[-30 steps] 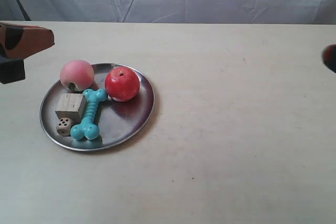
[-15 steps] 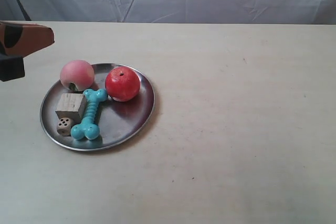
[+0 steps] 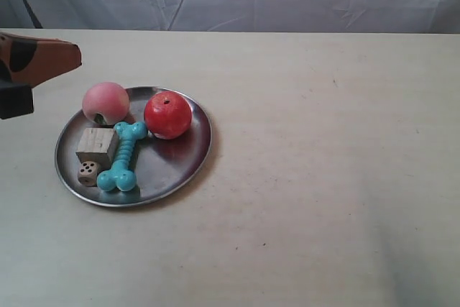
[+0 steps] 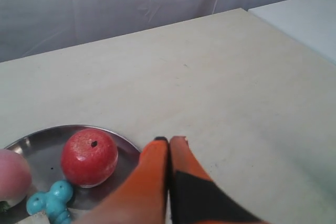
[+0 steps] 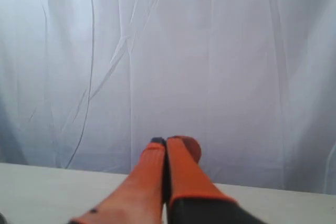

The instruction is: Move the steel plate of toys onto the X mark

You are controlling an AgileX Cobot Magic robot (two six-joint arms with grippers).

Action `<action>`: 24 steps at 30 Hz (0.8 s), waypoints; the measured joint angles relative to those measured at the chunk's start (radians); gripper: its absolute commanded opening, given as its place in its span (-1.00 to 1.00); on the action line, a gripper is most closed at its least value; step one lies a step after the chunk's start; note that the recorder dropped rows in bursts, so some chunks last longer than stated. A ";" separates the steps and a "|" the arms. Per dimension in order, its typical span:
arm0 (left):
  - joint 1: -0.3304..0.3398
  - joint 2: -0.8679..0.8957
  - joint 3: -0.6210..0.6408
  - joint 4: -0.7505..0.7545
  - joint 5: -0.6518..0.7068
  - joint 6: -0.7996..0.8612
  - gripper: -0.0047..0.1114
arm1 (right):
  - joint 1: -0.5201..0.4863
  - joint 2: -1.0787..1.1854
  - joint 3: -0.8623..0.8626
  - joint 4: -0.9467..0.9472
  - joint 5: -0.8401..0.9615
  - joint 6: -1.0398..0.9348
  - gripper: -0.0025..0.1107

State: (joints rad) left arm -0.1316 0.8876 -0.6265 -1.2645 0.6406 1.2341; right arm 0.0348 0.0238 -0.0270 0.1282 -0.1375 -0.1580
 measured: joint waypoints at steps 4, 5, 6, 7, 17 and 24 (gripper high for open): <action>0.000 0.000 0.000 -0.033 -0.002 0.000 -0.92 | 0.000 -0.018 0.019 -0.013 0.023 0.000 -0.97; 0.000 0.000 0.000 -0.038 -0.007 0.000 -0.92 | 0.000 -0.018 0.019 -0.016 0.047 0.000 -0.97; 0.000 0.000 0.000 -0.041 -0.012 0.000 -0.92 | 0.000 -0.018 0.019 -0.015 0.080 0.000 -0.97; 0.000 0.000 0.000 -0.043 -0.018 0.000 -0.92 | 0.000 -0.018 0.019 -0.015 0.116 0.000 -0.97; 0.000 0.000 0.000 -0.064 -0.014 0.000 -0.92 | 0.000 -0.018 0.025 -0.014 0.242 0.000 -0.97; 0.000 0.000 0.000 -0.067 -0.009 0.000 -0.92 | 0.000 -0.018 0.025 -0.014 0.250 0.000 -0.97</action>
State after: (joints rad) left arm -0.1316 0.8876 -0.6265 -1.3313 0.6321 1.2341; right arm 0.0348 0.0057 -0.0023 0.1145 0.1122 -0.1580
